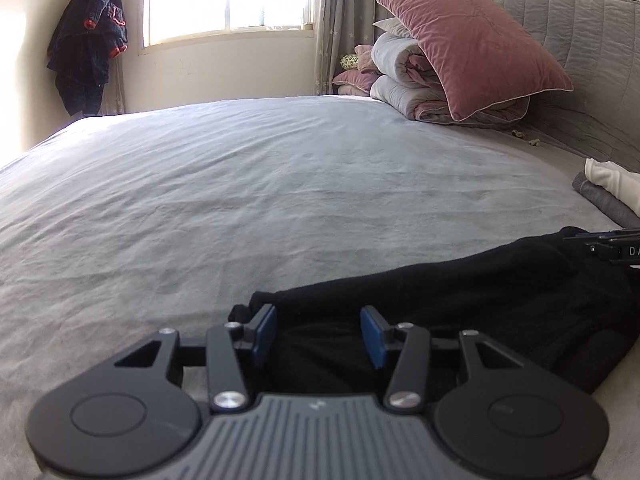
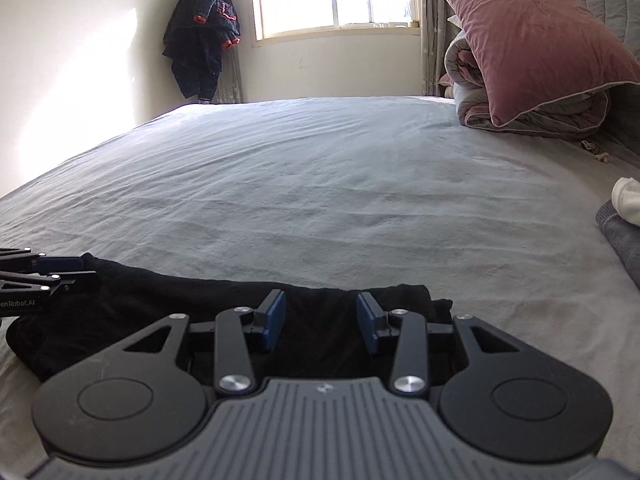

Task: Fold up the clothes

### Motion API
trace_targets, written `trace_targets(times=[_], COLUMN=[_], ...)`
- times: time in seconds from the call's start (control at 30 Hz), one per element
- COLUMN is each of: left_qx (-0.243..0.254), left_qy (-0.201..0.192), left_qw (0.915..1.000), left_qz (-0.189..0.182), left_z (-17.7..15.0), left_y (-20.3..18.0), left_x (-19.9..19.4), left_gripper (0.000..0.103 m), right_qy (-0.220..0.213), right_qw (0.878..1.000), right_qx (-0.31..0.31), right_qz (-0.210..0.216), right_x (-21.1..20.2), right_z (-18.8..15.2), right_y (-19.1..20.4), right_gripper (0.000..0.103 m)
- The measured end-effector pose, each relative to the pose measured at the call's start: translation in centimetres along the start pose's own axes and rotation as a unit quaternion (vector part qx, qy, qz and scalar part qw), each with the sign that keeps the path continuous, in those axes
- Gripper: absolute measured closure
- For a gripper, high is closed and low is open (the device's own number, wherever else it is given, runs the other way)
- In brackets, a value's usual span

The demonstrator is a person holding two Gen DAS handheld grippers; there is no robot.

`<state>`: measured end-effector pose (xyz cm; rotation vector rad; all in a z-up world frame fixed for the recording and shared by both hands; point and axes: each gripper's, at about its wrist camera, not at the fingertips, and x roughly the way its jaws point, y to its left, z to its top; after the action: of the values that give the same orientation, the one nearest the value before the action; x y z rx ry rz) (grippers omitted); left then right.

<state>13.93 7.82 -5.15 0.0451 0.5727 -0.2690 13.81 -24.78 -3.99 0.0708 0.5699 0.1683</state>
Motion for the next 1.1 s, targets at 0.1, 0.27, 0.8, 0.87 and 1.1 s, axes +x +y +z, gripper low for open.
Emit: trace_targets(times=[0.1,0.27,0.8,0.87,1.1], left_qx=[-0.015,-0.052,0.066,0.062,-0.034], left_qy=[-0.002,-0.024,0.014,0.014,0.032], left_qw=[0.9999,0.9984,0.9971,0.9974,0.9979], left_qz=[-0.001,0.009,-0.033,-0.034,-0.044], left_z=[0.1,1.5,-1.8,-2.0,-1.1], left_y=[0.6,1.2,0.3,1.2,4.1], left_x=[-0.1,-1.6,-4.3,-5.2,-6.0], left_gripper=[0.055,0.054,0.050,0.048,0.045], right_qy=[0.017,-0.004,0.039,0.037,0.015], right_qw=[0.999,0.996,0.996,0.997,0.997], right_qx=[0.051,0.086,-0.084,-0.073,-0.076], right_qz=[-0.005,-0.027,-0.015,-0.013,-0.002], right_x=[0.6,-1.4,-3.9,-4.7,-6.7], right_z=[-0.8,0.8,-3.0,-2.9,-1.9], right_y=[-2.8,-4.1,-1.2,-2.0,-1.2], right_gripper=[0.081,0.076,0.080,0.077,0.069])
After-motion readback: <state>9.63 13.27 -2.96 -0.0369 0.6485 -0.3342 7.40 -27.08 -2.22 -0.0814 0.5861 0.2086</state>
